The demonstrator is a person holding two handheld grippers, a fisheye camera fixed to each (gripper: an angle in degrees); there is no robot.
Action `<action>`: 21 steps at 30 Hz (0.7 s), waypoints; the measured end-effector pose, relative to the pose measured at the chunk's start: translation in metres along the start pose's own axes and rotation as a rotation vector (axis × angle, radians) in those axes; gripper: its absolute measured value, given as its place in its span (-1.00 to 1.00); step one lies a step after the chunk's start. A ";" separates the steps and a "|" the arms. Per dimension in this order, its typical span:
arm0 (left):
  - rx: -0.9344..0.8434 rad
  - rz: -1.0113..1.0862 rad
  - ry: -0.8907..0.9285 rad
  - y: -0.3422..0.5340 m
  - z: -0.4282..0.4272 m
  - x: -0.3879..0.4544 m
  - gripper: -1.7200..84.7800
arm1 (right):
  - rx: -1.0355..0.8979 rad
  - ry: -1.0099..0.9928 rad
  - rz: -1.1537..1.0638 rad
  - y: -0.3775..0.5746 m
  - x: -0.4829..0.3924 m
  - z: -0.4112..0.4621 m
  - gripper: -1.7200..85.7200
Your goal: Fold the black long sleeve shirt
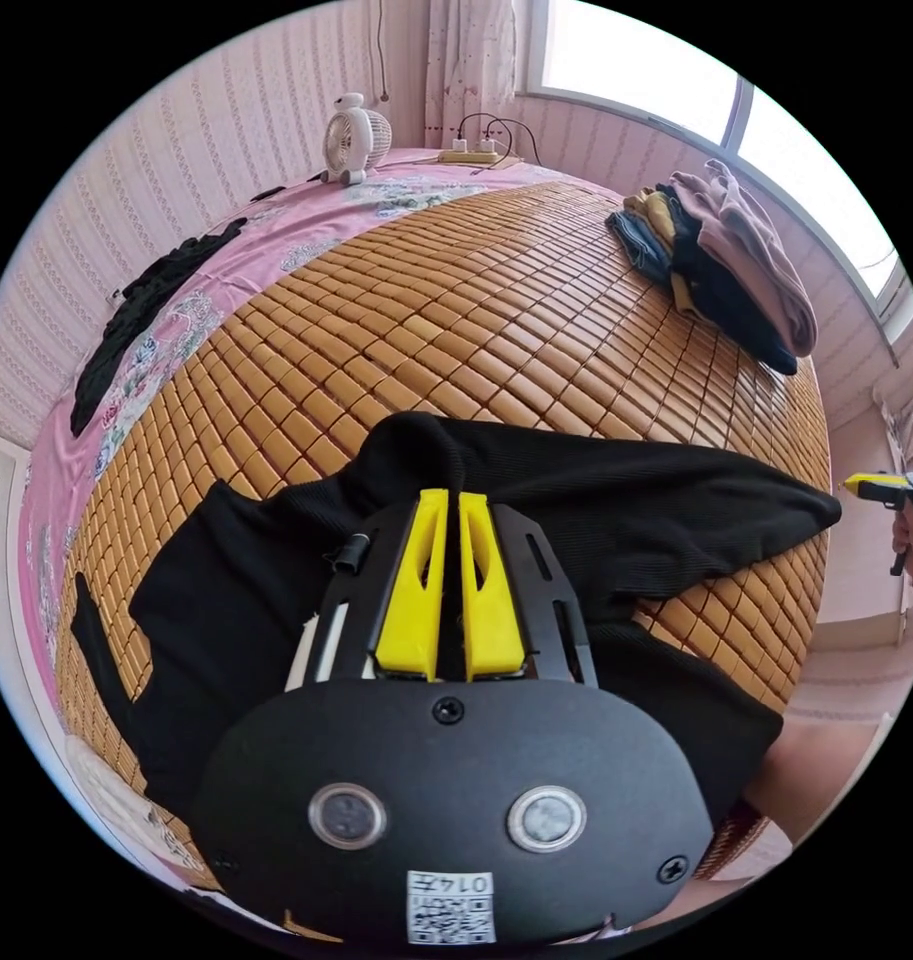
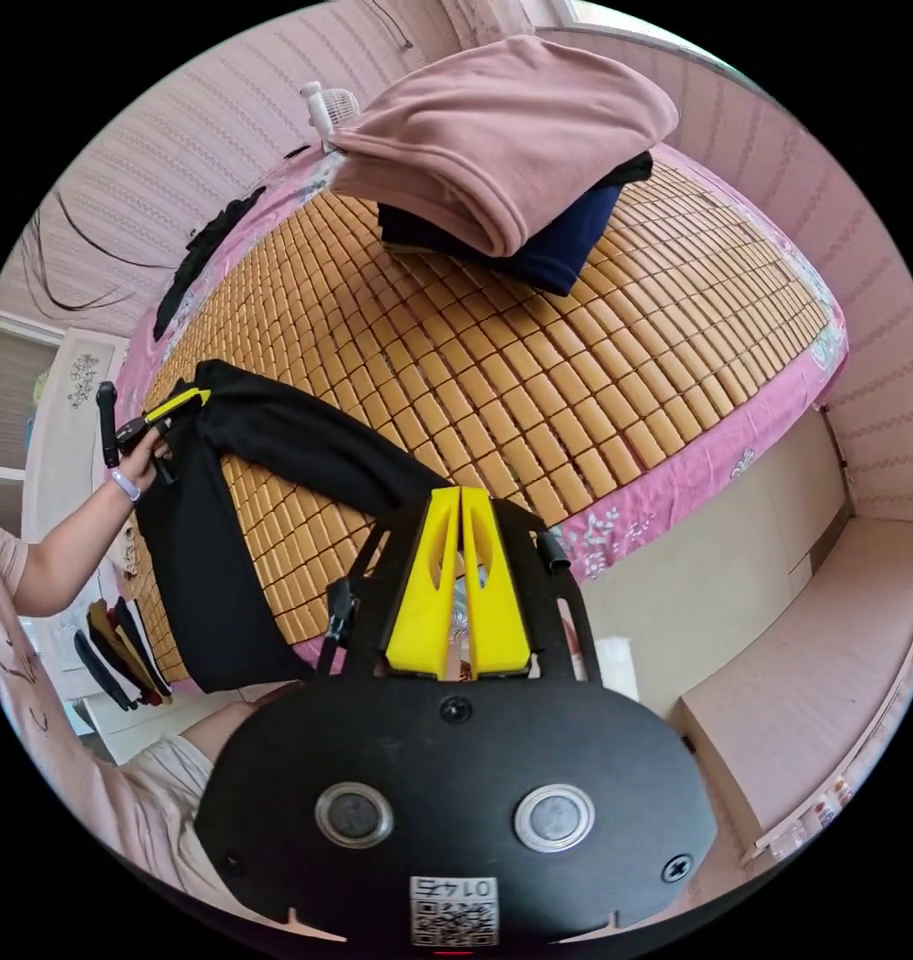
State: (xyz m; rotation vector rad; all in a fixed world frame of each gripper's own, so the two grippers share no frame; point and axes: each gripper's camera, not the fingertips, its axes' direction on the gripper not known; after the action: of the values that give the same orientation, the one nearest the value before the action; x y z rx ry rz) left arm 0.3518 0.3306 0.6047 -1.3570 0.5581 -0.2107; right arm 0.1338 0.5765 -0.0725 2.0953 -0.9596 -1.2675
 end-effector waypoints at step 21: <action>0.065 0.003 -0.009 -0.002 -0.012 -0.001 -0.95 | 0.129 -0.112 0.155 -0.075 0.046 -0.016 -0.93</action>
State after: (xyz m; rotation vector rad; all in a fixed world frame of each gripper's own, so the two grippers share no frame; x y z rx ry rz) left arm 0.3451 0.3204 0.6058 -1.2940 0.5412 -0.2187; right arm 0.1857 0.5881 -0.1443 2.0169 -1.2586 -1.2839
